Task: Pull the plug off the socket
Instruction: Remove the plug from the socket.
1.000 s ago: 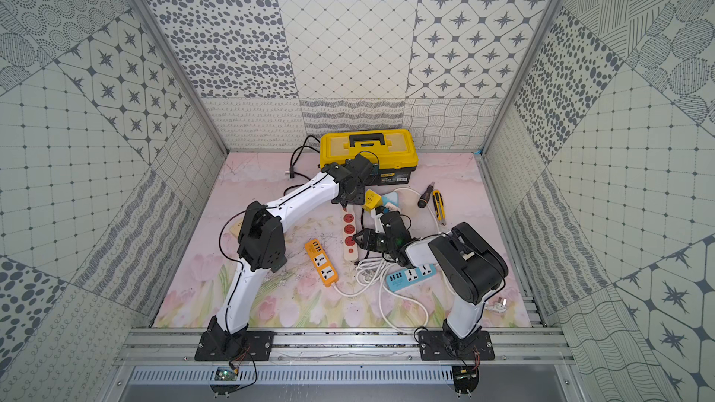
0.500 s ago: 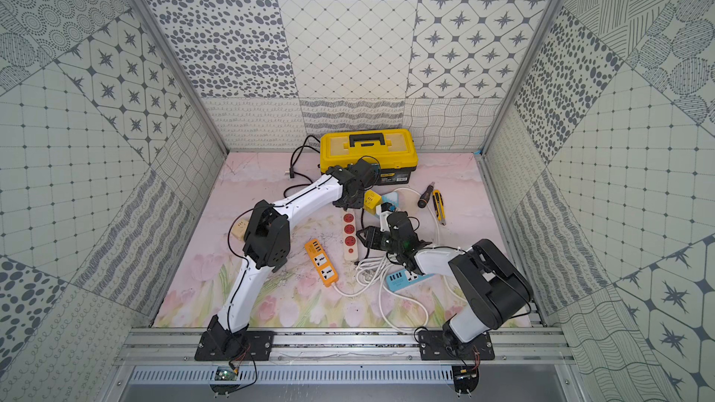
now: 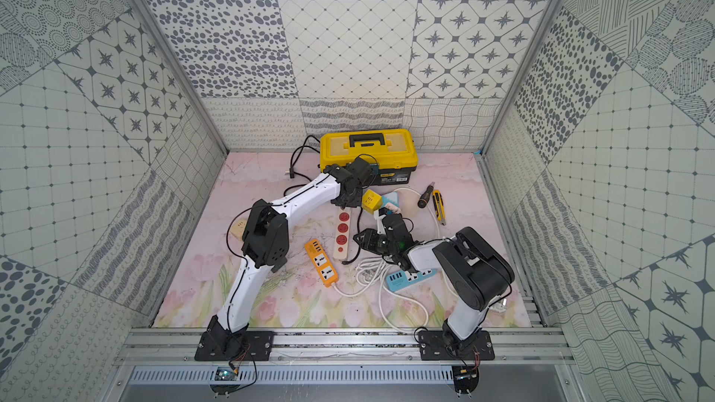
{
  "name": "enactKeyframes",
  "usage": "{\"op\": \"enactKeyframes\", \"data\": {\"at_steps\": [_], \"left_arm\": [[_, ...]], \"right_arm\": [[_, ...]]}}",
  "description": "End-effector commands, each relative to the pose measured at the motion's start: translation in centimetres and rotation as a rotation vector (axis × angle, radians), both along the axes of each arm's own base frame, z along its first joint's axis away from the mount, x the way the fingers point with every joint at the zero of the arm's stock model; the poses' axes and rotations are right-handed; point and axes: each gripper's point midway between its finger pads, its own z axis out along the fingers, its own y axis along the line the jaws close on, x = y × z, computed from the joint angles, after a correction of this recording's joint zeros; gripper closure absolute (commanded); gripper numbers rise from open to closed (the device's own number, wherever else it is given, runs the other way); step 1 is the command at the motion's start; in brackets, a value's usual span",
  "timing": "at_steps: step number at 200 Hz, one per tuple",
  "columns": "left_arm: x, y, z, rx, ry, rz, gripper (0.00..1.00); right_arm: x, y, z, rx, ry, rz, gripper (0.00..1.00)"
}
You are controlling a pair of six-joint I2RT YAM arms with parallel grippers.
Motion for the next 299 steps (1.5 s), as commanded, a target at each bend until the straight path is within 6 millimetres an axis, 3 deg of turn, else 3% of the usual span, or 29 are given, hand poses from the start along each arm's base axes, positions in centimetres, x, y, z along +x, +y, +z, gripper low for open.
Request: {"op": "enactKeyframes", "data": {"at_steps": [1,24,63,108,134,162,191,235,299], "left_arm": [[-0.2,0.8,1.3,0.022,-0.023,-0.037,0.92],[-0.8,1.1,1.3,-0.001,-0.023,-0.041,0.93],[-1.2,1.6,0.6,-0.069,0.004,-0.006,0.94],[-1.7,1.3,0.4,-0.127,0.031,0.015,0.95],[-2.4,1.2,0.9,-0.17,0.048,0.032,0.95],[-2.6,0.8,2.8,-0.224,0.032,0.027,0.96],[-3.5,0.4,4.0,-0.289,0.018,0.013,0.96],[-6.2,0.4,2.8,-0.37,0.065,0.0,0.96],[-4.2,-0.4,0.6,-0.478,0.158,-0.01,0.96]], "right_arm": [[1.6,1.7,1.9,0.066,-0.037,-0.043,0.57],[2.1,2.4,2.3,0.113,-0.043,-0.069,0.58],[3.3,3.9,1.3,0.124,-0.004,-0.083,0.6],[3.8,5.2,-2.1,0.037,0.052,-0.14,0.6],[3.5,4.0,-4.5,-0.073,0.101,-0.197,0.6],[2.6,2.1,-7.0,-0.148,0.16,-0.249,0.62],[1.8,1.4,-8.7,-0.18,0.199,-0.257,0.63],[1.6,1.6,-9.2,-0.228,0.199,-0.212,0.64],[3.8,3.0,-8.8,-0.302,0.137,-0.153,0.65]]}}
